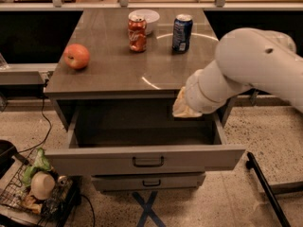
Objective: Open top drawer
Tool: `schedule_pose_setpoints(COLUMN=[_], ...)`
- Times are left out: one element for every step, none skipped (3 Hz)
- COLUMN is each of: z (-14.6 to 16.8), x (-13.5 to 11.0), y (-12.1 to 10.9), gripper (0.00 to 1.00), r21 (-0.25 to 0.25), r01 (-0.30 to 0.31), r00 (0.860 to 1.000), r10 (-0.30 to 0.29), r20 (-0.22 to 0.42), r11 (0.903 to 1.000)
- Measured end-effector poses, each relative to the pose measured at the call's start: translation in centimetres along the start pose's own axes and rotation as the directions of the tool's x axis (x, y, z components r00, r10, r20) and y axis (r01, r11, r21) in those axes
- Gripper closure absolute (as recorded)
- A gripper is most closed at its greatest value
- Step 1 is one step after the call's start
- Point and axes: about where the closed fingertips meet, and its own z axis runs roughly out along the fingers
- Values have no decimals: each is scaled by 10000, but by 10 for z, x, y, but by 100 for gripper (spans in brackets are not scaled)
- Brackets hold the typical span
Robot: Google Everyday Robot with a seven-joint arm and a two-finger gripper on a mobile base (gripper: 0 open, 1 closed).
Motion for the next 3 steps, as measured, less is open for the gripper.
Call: schedule_pose_setpoints(z=[19,56,87], x=[-1,-6,-9], y=[-6,-5,0], gripper=[100,100,100], r21=[200,39,-228], r01=[-41,-70,-133], r00=[9998,9993,9993], r10=[45,71,125], r20=[-211,-369,-346], r11=[9998,10000,9997])
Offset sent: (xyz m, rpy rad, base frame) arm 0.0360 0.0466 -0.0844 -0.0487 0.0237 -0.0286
